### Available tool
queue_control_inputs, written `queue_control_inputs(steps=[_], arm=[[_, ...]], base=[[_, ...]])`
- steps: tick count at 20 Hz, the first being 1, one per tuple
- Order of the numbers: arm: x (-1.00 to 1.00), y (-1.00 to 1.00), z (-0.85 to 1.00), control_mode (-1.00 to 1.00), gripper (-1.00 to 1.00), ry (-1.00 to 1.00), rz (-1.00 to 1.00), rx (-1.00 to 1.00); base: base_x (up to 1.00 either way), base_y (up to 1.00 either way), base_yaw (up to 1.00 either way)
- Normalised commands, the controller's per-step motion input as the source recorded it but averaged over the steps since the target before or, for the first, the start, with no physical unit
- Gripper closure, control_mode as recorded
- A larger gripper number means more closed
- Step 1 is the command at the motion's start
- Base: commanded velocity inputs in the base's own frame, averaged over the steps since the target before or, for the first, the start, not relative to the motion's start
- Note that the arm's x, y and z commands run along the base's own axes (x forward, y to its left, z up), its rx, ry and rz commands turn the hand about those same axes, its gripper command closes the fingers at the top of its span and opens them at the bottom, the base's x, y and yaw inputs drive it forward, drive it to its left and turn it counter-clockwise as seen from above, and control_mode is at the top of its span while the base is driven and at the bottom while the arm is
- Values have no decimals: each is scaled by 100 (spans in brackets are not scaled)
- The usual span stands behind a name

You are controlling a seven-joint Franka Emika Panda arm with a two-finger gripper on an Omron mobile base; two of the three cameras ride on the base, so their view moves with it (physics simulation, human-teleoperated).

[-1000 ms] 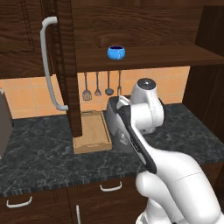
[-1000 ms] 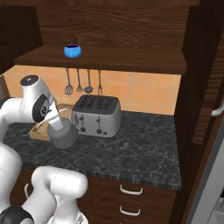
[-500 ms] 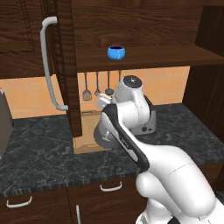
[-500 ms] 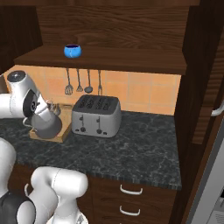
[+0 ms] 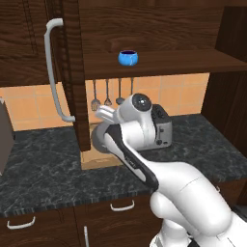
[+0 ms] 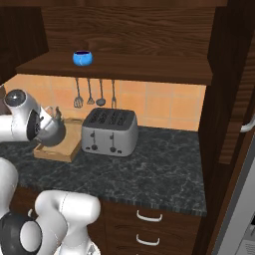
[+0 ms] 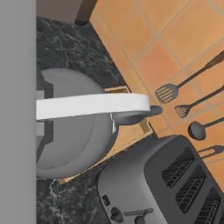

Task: Pick the kettle from the counter and place it on the tray. Then pick the mug from the cabinet and place it on the tray. Then close the cabinet doors.

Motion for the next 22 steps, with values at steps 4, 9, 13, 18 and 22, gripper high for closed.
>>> queue_control_inputs(steps=[4,9,13,18,22], arm=[[42,8,0,-100,100,0,23,-1],[40,15,-11,-100,100,-1,12,-16],[43,22,-1,-100,100,-7,1,-19],[46,23,-1,-100,100,-6,0,-10],[50,22,-4,-100,100,-1,0,-4]], base=[[0,0,0],[0,0,0],[0,0,0],[0,0,0],[0,0,0]])
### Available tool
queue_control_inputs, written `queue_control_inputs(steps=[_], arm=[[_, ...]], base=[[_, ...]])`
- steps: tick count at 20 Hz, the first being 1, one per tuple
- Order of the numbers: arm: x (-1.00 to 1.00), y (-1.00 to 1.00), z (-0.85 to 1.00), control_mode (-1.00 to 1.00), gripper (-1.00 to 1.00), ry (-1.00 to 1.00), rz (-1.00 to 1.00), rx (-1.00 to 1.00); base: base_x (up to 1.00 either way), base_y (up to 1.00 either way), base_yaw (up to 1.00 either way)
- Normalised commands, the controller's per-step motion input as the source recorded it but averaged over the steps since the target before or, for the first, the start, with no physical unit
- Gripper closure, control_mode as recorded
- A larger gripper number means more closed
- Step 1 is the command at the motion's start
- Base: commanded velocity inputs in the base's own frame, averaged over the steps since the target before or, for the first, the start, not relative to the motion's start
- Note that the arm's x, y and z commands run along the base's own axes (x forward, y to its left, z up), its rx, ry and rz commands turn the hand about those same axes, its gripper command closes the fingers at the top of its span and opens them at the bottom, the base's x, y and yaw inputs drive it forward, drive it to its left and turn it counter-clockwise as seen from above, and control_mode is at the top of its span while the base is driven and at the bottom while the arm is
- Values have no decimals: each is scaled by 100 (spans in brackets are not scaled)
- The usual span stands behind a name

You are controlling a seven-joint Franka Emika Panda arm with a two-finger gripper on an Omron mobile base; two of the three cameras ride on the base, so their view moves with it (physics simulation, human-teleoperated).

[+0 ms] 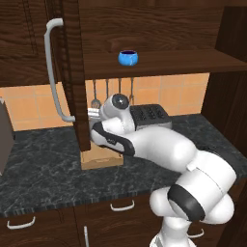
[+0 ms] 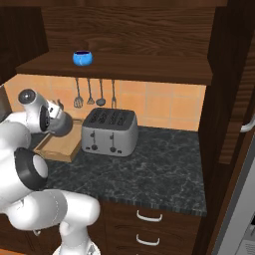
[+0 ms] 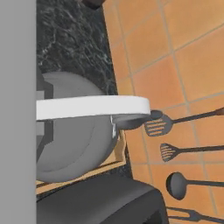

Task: Pick the kettle from the counter and place it on the tray. Then pick the mug from the cabinet and place it on the tray. Then close the cabinet doors.

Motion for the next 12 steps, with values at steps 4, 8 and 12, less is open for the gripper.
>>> queue_control_inputs(steps=[4,8,12], arm=[[51,22,-13,-100,100,-2,0,-9],[34,15,-28,-100,100,-1,0,-11],[19,11,-31,-100,100,0,1,-3]], base=[[0,0,0],[0,0,0],[0,0,0]])
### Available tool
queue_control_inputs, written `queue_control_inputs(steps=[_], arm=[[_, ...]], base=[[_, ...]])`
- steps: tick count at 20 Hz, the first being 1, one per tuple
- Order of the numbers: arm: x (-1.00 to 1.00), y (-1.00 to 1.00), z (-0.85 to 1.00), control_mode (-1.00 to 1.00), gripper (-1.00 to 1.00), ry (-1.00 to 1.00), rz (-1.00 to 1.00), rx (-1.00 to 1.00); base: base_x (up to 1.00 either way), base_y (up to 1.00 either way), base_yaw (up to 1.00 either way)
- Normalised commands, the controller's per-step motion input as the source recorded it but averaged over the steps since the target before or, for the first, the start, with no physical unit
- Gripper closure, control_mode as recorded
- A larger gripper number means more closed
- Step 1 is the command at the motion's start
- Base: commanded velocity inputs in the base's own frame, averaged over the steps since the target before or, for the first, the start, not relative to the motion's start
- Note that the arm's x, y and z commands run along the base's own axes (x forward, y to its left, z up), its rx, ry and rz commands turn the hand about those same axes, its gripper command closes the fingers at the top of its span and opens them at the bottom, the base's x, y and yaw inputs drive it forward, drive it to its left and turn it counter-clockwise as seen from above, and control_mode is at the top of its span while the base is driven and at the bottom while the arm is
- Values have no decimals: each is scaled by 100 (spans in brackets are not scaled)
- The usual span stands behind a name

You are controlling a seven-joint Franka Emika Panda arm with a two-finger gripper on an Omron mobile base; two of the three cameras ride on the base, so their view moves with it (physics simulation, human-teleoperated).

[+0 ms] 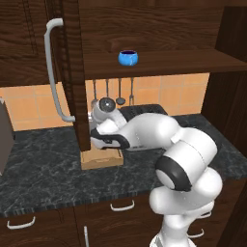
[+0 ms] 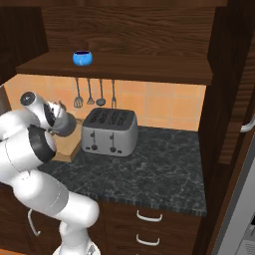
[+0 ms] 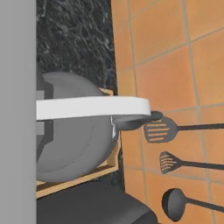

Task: Pick the kettle from the counter and place it on the tray. Then pick the mug from the cabinet and place it on the tray. Then close the cabinet doors.

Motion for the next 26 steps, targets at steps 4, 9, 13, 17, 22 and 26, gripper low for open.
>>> queue_control_inputs(steps=[4,9,13,17,22,26], arm=[[17,3,-23,-100,100,0,6,0],[6,-2,-25,-100,100,1,9,0],[26,-2,-7,-100,100,0,7,0],[34,-3,0,-100,100,0,2,0],[31,0,-9,-100,100,0,3,0],[15,0,-24,-100,100,0,1,0]], base=[[0,0,0],[0,0,0],[0,0,0],[0,0,0],[0,0,0],[0,0,0]])
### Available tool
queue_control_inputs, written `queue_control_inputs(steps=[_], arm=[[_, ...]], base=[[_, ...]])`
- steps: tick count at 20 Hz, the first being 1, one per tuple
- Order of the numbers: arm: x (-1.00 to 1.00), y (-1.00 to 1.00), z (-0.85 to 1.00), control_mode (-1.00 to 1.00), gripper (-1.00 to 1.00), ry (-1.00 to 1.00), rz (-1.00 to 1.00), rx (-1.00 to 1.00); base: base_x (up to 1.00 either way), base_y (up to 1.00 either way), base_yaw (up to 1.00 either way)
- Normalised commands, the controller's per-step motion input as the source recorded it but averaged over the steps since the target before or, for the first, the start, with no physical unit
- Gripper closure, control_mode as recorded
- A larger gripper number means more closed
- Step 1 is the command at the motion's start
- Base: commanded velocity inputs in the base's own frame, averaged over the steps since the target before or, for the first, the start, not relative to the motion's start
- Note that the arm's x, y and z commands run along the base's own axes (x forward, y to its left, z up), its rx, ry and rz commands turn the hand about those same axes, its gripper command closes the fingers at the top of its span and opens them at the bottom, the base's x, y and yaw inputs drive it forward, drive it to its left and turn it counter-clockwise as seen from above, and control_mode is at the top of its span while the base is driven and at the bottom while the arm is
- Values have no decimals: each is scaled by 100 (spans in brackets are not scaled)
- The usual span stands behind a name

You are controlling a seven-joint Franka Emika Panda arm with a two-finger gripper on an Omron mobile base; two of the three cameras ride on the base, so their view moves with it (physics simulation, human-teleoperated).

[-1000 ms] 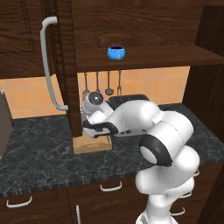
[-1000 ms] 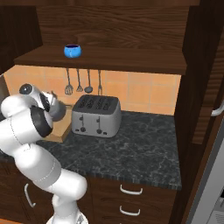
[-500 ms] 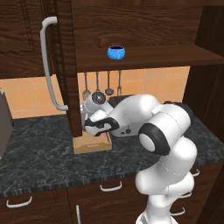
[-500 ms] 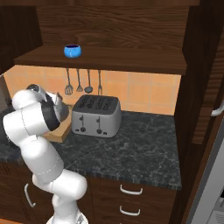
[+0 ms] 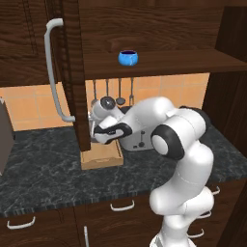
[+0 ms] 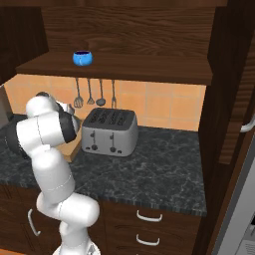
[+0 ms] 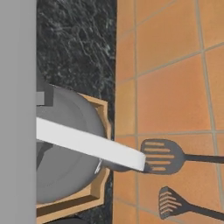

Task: Pick the kettle from the counter and place it on the tray. Then pick the mug from the cabinet and place it on the tray. Then close the cabinet doors.

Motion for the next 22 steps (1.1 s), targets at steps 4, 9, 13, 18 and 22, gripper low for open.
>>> queue_control_inputs(steps=[4,9,13,18,22], arm=[[6,0,-29,-100,100,0,1,0],[0,-7,-32,-100,-100,1,1,0],[0,-24,-30,-100,-100,1,0,0],[4,-18,-28,-100,-100,0,0,0],[0,-18,-10,-100,-100,-1,0,-2]], base=[[0,0,0],[0,0,0],[0,0,0],[0,0,0],[0,0,0]])
